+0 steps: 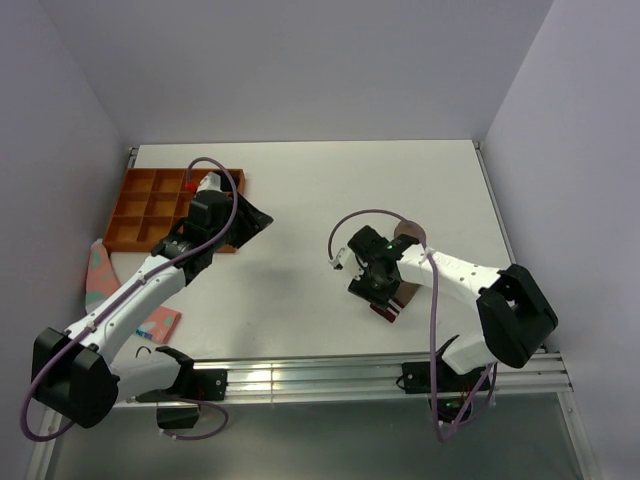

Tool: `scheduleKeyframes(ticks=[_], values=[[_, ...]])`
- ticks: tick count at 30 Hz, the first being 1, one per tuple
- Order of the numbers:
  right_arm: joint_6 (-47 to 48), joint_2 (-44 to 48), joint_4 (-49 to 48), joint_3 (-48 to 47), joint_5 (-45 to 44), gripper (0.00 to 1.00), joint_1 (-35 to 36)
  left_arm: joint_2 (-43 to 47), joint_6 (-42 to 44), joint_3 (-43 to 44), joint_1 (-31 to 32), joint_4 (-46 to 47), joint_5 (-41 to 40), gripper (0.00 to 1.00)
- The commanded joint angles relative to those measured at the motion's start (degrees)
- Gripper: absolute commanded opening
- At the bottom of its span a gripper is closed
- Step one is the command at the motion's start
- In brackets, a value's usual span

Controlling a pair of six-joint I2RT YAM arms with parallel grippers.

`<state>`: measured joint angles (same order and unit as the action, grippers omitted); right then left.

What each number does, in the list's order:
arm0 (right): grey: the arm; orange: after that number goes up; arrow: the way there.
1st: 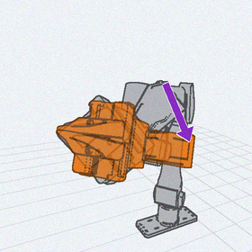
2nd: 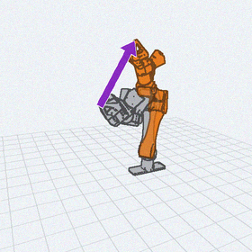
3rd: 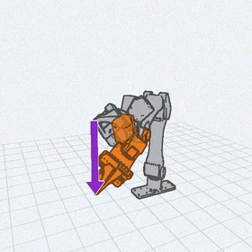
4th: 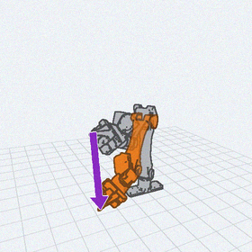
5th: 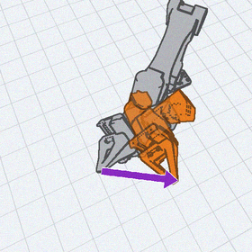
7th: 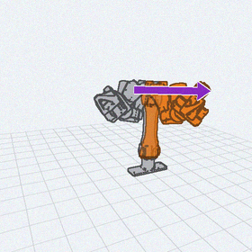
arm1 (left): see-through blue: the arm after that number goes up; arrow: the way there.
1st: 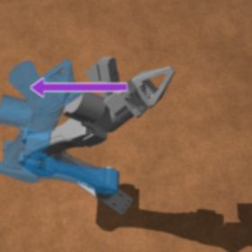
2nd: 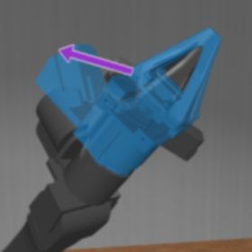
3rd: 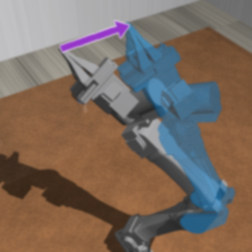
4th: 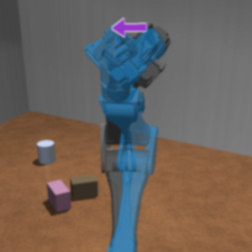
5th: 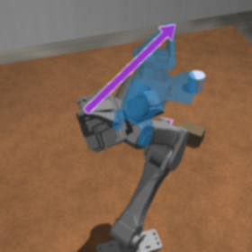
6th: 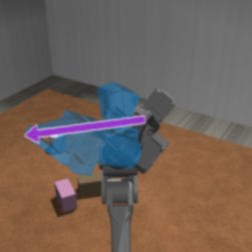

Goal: Roll the socks
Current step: Adjust the sock at the center of the board.

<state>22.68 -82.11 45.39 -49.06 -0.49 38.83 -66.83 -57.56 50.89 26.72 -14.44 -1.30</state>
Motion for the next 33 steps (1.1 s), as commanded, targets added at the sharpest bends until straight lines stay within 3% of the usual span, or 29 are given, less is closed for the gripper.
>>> scheduleKeyframes(ticks=[1,33], values=[[-0.44,-0.60,-0.47,-0.51,-1.79,0.60,0.72,1.09,1.93,0.26,0.18,1.25,0.77,0.54],[-2.20,-6.84,2.43,-3.50,-0.21,0.53,3.89,-1.20,1.93,0.61,0.26,1.52,0.77,0.54]])
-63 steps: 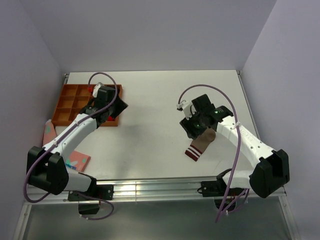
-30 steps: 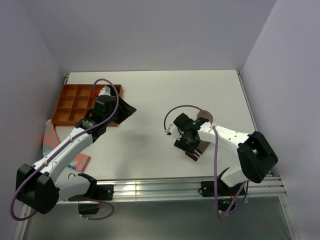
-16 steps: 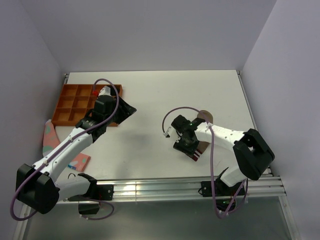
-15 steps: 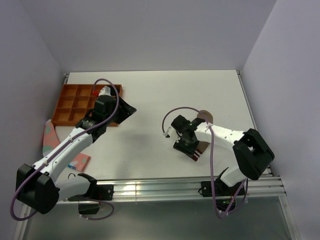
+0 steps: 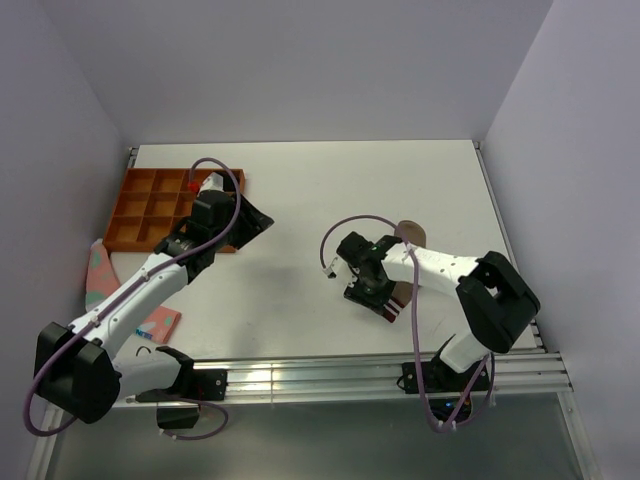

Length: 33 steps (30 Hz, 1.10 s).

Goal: Roll the socks
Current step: Adjust the sock at the center of the board.

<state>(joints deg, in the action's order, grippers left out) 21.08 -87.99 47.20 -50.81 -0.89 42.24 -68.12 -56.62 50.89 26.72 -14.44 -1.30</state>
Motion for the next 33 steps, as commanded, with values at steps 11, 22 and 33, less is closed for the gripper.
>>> scheduleKeyframes(ticks=[11,22,33], values=[[-0.34,-3.95,0.79,-2.19,0.88,0.43,0.48,0.00,1.42,0.79,0.17,0.90,0.33,0.55],[1.24,-6.22,-4.31,-5.70,-0.43,0.19,0.39,-0.44,1.34,1.66,0.09,0.03,-0.81,0.55],[0.54,-15.80,-4.67,-22.75,4.04,0.14,1.53,2.55,1.51,2.11,-0.88,-3.31,-3.27,0.55]])
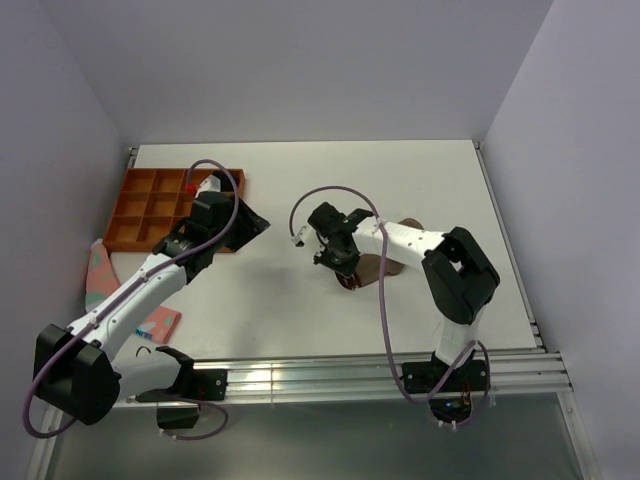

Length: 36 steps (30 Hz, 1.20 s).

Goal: Roll the socks
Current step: Adjust the sock at the center of the board.

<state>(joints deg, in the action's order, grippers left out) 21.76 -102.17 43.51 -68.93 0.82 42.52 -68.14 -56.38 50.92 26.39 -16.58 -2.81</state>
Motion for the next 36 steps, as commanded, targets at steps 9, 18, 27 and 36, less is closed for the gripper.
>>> scheduleKeyframes(ticks=[9,18,27,36], values=[[0.13,-6.10,-2.90,-6.92,2.61,0.14,10.02,8.37,0.66,-0.11,-1.43,-3.63,-3.78,0.56],[1.18,-6.73,-4.39,-3.32,0.59,0.12,16.98,11.18,1.10,0.68,-1.78,-6.18,-4.57,0.56],[1.89,-1.54,-5.72,-0.33,3.40,0.15,16.10,11.10,0.48,-0.82,-1.87,-4.78,-3.96,0.56],[0.22,-1.54,-1.51,-3.67,7.95,0.27,10.31,10.22,1.18,-0.64,-1.96,-4.43,-3.17,0.56]])
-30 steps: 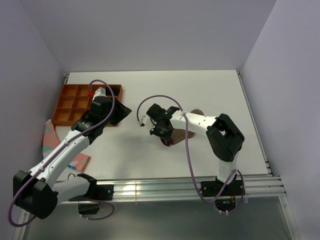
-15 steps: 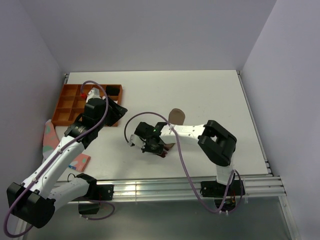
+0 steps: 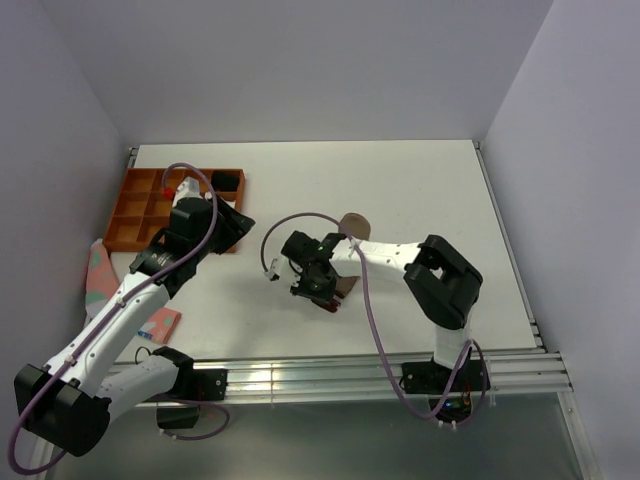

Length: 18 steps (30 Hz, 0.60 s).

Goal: Roll the socks
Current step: Adjust the sock at the center of the board.

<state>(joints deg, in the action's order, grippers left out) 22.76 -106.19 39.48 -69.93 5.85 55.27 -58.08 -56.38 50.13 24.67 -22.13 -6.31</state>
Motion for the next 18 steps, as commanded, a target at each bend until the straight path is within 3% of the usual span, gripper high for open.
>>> scheduleKeyframes(ticks=[1,7,13,18], values=[[-0.88,2.39,3.40,-4.41,5.64,0.27,-3.14,-0.10,1.27,0.14,-0.23,1.12,0.59,0.56],[-2.72,1.34,6.74,-8.64,11.54,0.29,-4.81,-0.63,1.10,-0.29,-0.23,2.00,1.73,0.56],[-2.99,1.78,6.75,-8.03,8.83,0.45,-5.17,-0.54,1.54,-0.91,-0.23,2.00,2.17,0.56],[-3.08,4.06,5.35,-5.57,5.15,0.45,-5.25,-0.27,1.36,-1.70,-0.23,2.88,2.61,0.56]])
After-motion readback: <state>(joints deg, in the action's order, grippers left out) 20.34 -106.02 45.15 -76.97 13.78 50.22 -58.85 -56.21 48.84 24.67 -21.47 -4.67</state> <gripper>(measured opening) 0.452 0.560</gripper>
